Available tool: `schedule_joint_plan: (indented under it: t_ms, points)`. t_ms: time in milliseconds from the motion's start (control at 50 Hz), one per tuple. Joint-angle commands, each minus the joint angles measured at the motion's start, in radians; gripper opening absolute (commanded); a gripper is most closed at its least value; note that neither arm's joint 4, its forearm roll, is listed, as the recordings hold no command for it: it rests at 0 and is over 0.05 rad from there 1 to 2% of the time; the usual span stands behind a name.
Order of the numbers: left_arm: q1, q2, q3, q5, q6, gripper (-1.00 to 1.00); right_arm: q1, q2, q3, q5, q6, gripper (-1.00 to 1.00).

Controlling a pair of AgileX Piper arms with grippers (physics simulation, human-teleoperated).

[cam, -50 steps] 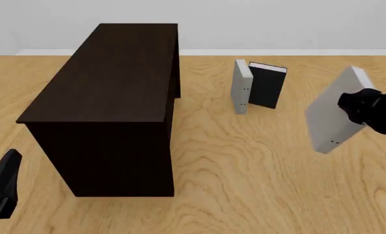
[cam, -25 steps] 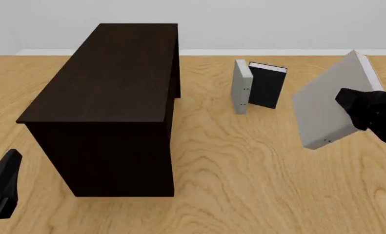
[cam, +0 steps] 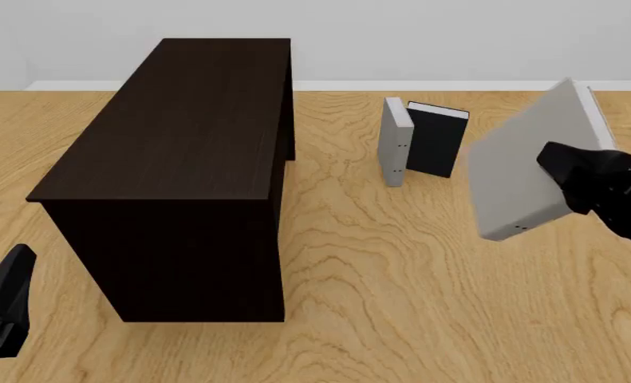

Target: Pick up the book on the right and place it under the cabinet shelf.

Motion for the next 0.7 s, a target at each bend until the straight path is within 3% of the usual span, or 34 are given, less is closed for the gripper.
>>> schedule_joint_plan:
  t_ms: [20, 280, 700]
  points:
    - [-0.001, -0.002, -0.001, 0.002, 0.001, 1.00, 0.006, 0.144, -0.019, -0.089, 0.177, -1.00]
    - [-0.001, -0.004, -0.005, 0.007, 0.001, 1.00, 0.086, 0.258, 0.006, -0.292, 0.283, -1.00]
    - [0.000, -0.007, -0.001, 0.006, 0.002, 1.00, 0.179, 0.510, 0.001, -0.589, 0.384, -1.00]
